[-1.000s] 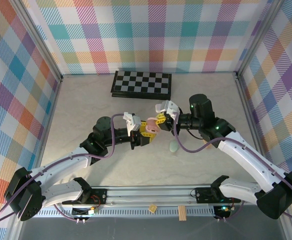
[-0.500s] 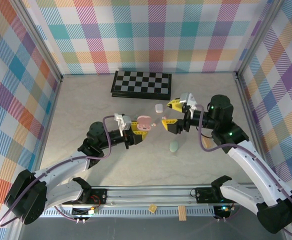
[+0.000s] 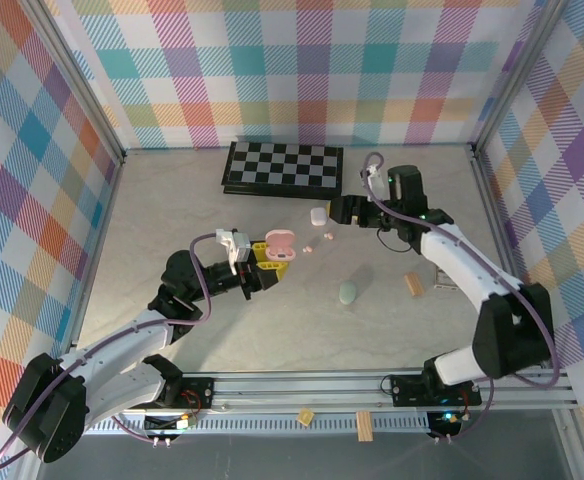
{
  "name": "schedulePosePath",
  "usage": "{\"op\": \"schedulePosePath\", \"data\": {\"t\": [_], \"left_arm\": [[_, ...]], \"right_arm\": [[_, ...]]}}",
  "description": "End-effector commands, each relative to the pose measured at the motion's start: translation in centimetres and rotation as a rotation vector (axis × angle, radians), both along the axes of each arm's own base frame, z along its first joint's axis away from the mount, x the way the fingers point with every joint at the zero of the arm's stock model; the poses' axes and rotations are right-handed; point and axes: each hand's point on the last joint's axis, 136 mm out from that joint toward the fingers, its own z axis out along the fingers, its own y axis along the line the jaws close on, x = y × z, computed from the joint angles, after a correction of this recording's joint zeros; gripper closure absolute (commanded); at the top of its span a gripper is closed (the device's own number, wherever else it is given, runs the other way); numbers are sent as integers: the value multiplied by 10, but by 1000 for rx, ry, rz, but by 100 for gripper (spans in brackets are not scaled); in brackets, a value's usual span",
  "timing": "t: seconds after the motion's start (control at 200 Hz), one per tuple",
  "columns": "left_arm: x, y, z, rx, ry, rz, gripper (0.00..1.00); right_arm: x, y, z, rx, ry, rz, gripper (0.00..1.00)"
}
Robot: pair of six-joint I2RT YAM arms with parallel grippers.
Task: Insert wireless bluetooth earbuds into charging case
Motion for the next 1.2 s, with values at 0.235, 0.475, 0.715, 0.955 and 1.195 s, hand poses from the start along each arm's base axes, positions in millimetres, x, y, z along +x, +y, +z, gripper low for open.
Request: {"op": "schedulePosePath", "data": {"t": [0.235,0.475,0.715,0.955,1.195], "left_arm": [[-6,3,15,-43,-45,-20,67],[-7,2,20,-45,-50,-30,67],[-9,3,19,-39,-51,-30,67],[-8,2,24,-38,-71,-29,67],[-10,2,24,-39,-70,-37,67]], "right_arm": [[24,11,-86,-26,334,-65,30],[53,16,-120,-89,350,-56,32],[72,33,-143,-107,354,57,34],[66,40,-161,-112,383,145,38],[38,35,-162,-96,392,162,40]]}}
